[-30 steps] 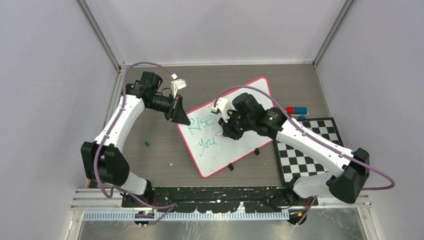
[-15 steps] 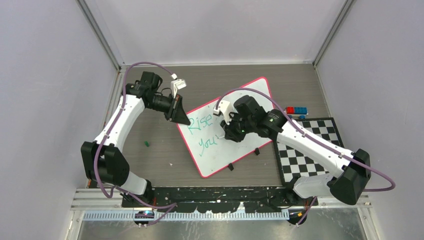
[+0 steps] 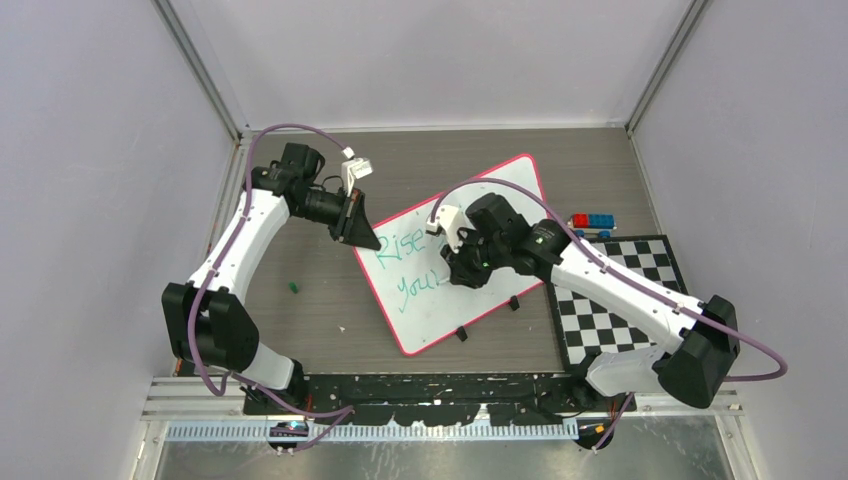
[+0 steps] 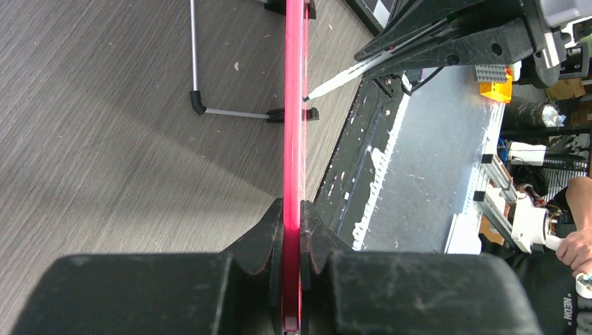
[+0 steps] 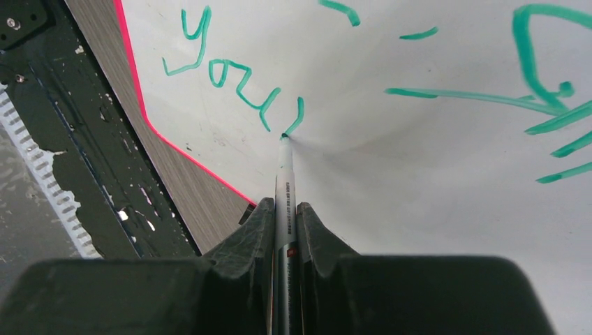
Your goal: Write a sentence on the whiteboard
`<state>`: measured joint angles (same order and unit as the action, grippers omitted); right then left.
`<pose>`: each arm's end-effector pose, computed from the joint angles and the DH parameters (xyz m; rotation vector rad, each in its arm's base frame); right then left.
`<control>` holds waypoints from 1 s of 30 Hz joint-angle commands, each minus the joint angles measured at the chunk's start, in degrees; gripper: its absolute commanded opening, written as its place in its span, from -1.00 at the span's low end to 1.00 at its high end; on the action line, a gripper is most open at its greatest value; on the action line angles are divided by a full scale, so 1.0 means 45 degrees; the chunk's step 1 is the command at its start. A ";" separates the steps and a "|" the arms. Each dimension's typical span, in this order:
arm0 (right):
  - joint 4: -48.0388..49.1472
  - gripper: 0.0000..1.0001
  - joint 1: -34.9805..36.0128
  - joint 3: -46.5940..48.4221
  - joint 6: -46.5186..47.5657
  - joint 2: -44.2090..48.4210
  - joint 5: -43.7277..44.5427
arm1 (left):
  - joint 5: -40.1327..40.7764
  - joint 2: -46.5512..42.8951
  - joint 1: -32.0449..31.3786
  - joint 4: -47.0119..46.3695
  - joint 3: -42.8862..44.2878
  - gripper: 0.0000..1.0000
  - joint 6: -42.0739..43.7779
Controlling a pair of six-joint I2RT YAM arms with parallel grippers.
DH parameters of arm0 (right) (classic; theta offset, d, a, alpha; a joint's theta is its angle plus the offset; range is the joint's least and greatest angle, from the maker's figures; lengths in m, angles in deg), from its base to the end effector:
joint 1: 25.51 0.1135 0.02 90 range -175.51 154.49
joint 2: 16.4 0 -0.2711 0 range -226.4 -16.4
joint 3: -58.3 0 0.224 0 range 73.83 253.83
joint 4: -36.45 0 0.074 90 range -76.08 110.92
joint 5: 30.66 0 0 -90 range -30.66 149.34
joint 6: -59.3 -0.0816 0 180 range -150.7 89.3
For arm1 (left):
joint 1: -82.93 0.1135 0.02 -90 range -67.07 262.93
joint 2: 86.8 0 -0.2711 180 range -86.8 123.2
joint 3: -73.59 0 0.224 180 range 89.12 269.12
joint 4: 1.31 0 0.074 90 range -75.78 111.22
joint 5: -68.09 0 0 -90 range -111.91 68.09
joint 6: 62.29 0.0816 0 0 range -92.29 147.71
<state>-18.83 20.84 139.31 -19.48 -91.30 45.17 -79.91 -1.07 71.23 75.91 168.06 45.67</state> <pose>0.1734 0.2108 0.2832 -1.2920 2.1138 0.5712 0.2447 -0.1213 0.3088 0.8644 2.2705 -1.3122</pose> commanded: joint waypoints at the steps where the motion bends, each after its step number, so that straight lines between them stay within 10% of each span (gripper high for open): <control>1: 0.0551 -0.99 -0.0233 0.0899 0.0014 -0.0053 0.0403 | 0.0374 0.0240 -0.0349 0.0038 -0.0177 -1.00 0.0382; 30: -0.0913 -0.99 -0.2255 0.0713 -0.0131 0.1333 -0.1820 | 0.0371 0.0224 -0.0367 0.0047 -0.0318 -1.00 0.0485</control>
<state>-22.15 12.75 143.07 -19.39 -88.50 40.16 -79.97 -1.05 71.23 75.91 168.04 45.71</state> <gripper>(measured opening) 0.196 0.083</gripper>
